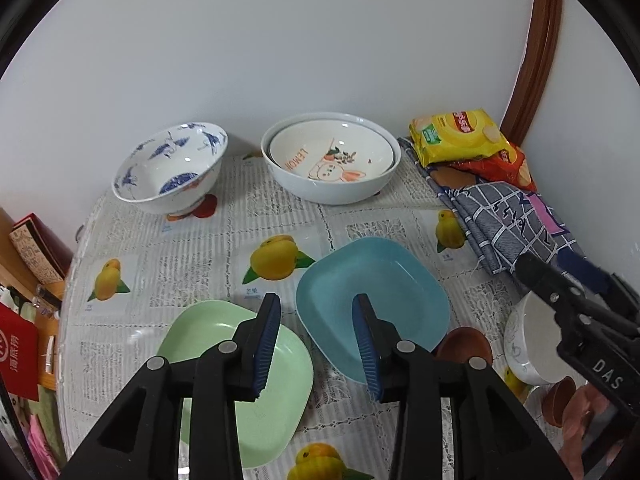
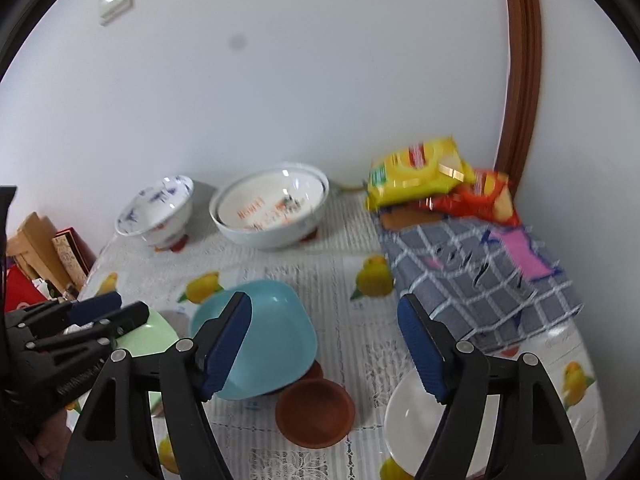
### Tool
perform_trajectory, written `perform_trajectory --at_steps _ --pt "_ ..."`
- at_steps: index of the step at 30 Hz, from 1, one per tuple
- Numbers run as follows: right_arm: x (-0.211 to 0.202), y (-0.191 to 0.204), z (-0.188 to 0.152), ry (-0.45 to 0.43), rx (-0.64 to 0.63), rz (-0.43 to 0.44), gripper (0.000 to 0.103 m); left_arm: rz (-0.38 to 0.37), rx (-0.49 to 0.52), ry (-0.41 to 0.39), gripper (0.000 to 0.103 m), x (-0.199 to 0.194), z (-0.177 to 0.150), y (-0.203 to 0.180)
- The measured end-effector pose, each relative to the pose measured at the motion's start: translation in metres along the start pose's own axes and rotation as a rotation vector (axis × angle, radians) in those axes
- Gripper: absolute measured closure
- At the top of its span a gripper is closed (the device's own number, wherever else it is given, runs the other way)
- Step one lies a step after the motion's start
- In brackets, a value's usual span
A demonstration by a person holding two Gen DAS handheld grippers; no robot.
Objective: Organize plates and bowls
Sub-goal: 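Move both grippers to the rim of the blue plate, then close both grippers on the blue plate rim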
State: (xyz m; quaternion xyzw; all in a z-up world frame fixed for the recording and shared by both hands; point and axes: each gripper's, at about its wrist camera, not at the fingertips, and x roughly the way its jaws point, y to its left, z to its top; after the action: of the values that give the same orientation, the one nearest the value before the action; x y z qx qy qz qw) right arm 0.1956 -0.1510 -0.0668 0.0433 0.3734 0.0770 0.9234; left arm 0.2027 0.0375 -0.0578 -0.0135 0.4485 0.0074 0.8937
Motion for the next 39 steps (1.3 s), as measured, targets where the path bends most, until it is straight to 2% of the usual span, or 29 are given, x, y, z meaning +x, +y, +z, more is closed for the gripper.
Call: perform_trajectory --at_steps 5,7,9,16,20,23,30,39 --pt "0.038 -0.01 -0.007 0.1 0.08 0.05 0.03 -0.007 -0.008 0.049 0.068 0.026 0.0 0.002" --pt "0.048 -0.009 -0.009 0.121 0.082 0.039 0.038 -0.005 0.003 0.051 0.068 0.035 0.0 0.001" --pt "0.058 -0.005 -0.009 0.139 0.068 0.032 0.041 0.005 0.011 0.055 0.068 0.043 0.002 -0.001" --pt "0.085 0.008 -0.015 0.171 0.025 0.011 0.047 0.003 0.02 0.068 0.068 0.069 0.005 -0.003" --pt "0.095 0.009 -0.018 0.179 0.021 0.005 0.048 -0.005 0.019 0.095 0.068 0.082 0.004 0.001" --pt "0.102 0.011 -0.022 0.194 -0.007 -0.034 0.051 -0.004 0.008 0.113 0.068 0.09 0.004 0.007" --pt "0.108 0.004 -0.031 0.231 0.012 -0.031 0.054 -0.029 -0.001 0.129 0.068 0.1 0.001 0.013" --pt "0.118 0.02 -0.037 0.259 -0.022 -0.031 0.058 -0.028 0.006 0.142 0.068 0.111 -0.001 0.013"
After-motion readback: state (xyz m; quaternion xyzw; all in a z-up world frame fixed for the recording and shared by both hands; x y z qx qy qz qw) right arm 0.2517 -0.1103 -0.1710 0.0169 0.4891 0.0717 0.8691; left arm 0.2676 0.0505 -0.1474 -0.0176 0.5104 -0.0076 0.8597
